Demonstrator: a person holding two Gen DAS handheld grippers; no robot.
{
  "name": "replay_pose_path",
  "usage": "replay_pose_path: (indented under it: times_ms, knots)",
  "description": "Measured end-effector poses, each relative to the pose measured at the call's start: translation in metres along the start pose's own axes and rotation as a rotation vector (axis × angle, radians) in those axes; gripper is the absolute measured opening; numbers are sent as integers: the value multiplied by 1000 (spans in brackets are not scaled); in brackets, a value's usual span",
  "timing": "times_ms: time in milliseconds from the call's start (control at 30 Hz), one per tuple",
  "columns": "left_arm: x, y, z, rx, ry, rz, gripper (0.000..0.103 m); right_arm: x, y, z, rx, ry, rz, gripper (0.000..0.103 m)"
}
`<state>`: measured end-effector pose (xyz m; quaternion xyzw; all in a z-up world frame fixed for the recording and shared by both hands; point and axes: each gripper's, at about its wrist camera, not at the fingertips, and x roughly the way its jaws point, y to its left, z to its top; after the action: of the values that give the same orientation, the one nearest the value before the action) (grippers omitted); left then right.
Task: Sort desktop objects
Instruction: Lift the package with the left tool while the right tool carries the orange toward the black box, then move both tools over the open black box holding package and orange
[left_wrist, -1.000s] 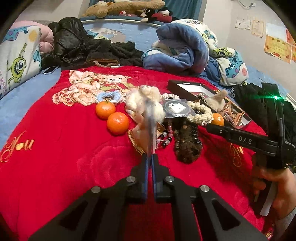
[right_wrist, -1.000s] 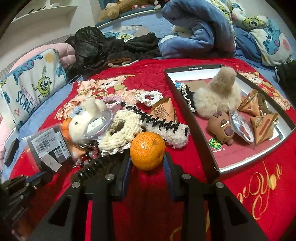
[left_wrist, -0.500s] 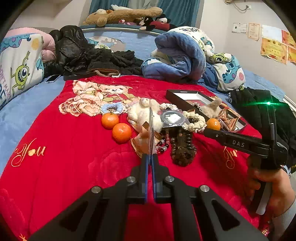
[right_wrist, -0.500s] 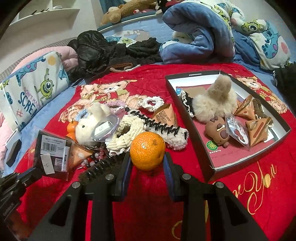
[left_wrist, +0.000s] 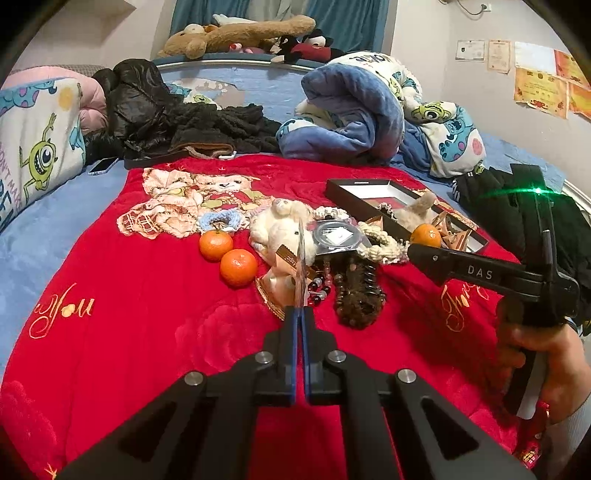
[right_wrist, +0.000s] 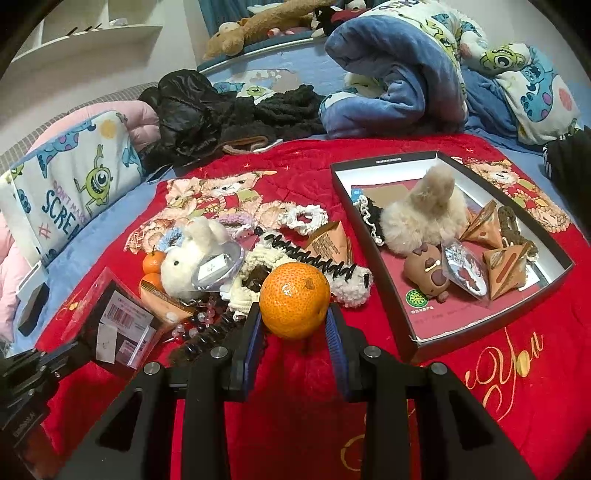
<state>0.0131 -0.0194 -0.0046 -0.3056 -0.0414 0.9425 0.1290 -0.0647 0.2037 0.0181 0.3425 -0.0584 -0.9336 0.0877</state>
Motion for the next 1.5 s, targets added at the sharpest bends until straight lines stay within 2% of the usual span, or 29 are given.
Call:
replay_pose_path:
  times_ms: [333, 700, 1067, 1500]
  knots:
    - [-13, -10, 6, 5, -36, -19, 2, -2, 0, 0, -3, 3, 2, 32]
    - [-25, -49, 16, 51, -76, -89, 2, -20, -20, -2, 7, -22, -25, 32]
    - [-16, -99, 14, 115, -46, -151, 2, -51, -61, -6, 52, -63, -70, 32]
    - [-3, -151, 15, 151, -20, -224, 2, -78, -108, -19, 92, -73, -134, 32]
